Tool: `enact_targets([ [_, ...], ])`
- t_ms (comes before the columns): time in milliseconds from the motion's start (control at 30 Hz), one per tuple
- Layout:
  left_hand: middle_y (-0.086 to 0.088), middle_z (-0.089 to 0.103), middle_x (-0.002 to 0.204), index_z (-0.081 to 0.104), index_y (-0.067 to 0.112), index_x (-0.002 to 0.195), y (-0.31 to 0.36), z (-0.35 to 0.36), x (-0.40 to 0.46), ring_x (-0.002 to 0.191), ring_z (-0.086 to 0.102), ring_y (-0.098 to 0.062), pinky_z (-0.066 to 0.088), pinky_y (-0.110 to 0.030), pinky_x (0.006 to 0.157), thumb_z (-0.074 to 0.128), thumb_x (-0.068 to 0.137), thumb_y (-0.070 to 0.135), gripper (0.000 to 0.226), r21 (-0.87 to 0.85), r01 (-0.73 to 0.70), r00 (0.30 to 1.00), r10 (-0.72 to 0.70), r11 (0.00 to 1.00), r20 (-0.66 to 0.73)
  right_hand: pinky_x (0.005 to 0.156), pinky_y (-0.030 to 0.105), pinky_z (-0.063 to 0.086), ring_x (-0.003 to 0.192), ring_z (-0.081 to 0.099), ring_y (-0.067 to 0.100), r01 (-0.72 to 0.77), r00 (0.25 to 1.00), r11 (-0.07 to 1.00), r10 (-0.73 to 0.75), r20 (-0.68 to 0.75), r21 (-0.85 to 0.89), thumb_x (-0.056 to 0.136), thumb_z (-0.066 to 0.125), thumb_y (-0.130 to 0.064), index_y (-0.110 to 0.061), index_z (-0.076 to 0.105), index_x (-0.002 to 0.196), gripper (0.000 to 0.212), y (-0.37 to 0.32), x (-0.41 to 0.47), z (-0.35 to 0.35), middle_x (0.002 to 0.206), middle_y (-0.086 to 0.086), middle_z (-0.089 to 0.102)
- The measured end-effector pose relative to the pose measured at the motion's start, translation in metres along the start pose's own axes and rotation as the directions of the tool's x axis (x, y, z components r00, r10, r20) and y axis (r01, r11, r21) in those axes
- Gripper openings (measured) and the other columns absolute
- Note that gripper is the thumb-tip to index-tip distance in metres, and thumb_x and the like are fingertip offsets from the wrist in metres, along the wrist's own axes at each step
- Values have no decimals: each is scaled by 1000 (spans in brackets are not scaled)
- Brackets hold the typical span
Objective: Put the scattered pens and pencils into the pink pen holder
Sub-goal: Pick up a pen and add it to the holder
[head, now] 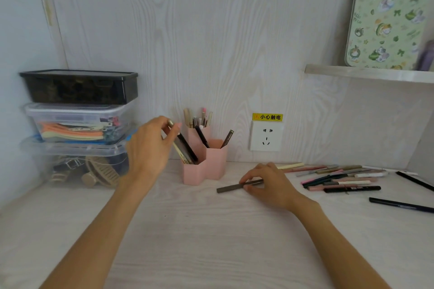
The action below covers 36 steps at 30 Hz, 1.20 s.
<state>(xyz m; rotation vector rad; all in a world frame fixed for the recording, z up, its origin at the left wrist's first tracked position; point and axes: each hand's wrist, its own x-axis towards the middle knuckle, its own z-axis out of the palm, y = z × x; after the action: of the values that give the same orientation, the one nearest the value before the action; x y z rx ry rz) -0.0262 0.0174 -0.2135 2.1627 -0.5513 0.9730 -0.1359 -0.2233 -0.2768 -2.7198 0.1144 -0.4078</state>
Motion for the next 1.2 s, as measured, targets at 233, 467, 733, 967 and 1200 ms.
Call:
enact_targets([
  [233, 13, 64, 76, 62, 23, 102, 7, 25, -5, 63, 56, -6, 31, -18, 47, 69, 83, 34, 23, -59, 33, 999, -31, 998, 42, 77, 21, 48, 87, 58, 4, 110, 994, 980, -113, 8, 167, 82, 66, -30, -40, 69, 90, 13, -7, 0, -1, 92, -14, 69],
  [467, 8, 71, 76, 72, 27, 86, 11, 28, -25, 70, 66, -16, 27, -16, 47, 66, 85, 35, 10, 40, -1, 998, -1, 999, 58, 63, 19, 56, 74, 71, 18, 146, 936, 523, 201, -288, 840, 88, 60, -11, -22, 53, 103, 20, -23, 4, -21, 92, 3, 71],
  [733, 10, 51, 61, 43, 25, 79, -11, 28, -62, 54, 49, -11, 31, -24, 48, 52, 69, 74, 51, 129, 168, 958, -193, 977, 211, 67, 18, 57, 73, 71, 11, 244, 863, 535, 260, -433, 809, 90, 55, -4, -37, -1, 146, 85, -33, 10, -28, 108, 4, 56],
  [967, 11, 61, 102, 57, 27, 111, -19, 44, -64, 87, 51, -9, 37, -25, 69, 65, 68, 66, 59, -112, 346, 888, -286, 932, 362, 63, 14, 52, 75, 63, 0, 267, 724, 927, -13, -690, 264, 85, 65, -11, -38, 18, 140, 77, -62, 43, -27, 98, -12, 57],
  [1200, 14, 59, 96, 64, 33, 105, -19, 43, -66, 84, 50, -7, 33, -22, 57, 62, 70, 67, 49, -106, 220, 928, -175, 970, 329, 98, 38, 40, 112, 49, 18, 199, 782, 975, -216, -584, -94, 81, 65, -18, -20, 61, 115, 34, -62, 52, -6, 110, -3, 64],
])
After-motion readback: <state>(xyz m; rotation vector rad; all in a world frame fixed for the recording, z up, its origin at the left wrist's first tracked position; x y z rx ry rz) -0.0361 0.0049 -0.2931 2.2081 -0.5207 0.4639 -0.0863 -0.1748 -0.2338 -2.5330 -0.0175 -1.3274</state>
